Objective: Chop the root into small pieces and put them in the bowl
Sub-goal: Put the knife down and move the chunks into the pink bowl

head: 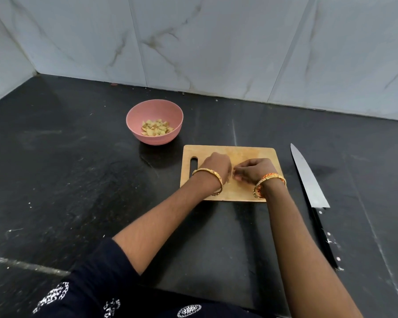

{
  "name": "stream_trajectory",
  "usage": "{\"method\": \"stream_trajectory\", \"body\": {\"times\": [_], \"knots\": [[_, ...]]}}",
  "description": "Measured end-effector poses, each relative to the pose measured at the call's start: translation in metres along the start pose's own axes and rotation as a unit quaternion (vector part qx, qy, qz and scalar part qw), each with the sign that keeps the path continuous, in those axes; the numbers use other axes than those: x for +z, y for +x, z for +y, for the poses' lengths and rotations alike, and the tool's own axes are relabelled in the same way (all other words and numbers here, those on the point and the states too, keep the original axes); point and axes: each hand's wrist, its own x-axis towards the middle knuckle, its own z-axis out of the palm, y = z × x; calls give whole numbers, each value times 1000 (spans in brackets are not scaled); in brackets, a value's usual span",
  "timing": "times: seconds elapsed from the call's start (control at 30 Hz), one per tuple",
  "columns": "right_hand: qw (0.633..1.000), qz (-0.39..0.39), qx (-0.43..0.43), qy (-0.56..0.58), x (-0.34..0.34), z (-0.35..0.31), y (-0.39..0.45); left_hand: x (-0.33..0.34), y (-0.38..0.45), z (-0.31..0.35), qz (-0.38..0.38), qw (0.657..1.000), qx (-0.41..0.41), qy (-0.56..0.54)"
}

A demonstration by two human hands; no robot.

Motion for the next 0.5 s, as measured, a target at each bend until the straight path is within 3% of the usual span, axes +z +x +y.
{"method": "stream_trajectory", "body": {"times": [0.1, 0.2, 0.23, 0.3, 0.37, 0.43, 0.5], "knots": [[999, -7, 14, 51, -8, 3, -6, -3, 0, -12, 9, 997, -22, -72], [964, -65, 64, 251, -13, 2, -10, -9, 0, -23, -3, 967, -81, -240], [936, -83, 90, 329, -14, 2, -10, -12, -1, -25, -13, 938, -117, -327], [888, -110, 121, 429, -16, 4, -9, -19, -5, -26, -48, 841, -188, -505], [873, -140, 129, 450, -17, 5, -10, -23, -7, -27, -75, 748, -224, -620], [885, -166, 112, 421, -14, 3, -11, -24, -10, -28, -85, 692, -236, -677], [940, -146, 70, 299, -11, -1, -11, -24, -13, -29, -82, 684, -240, -684]]}}
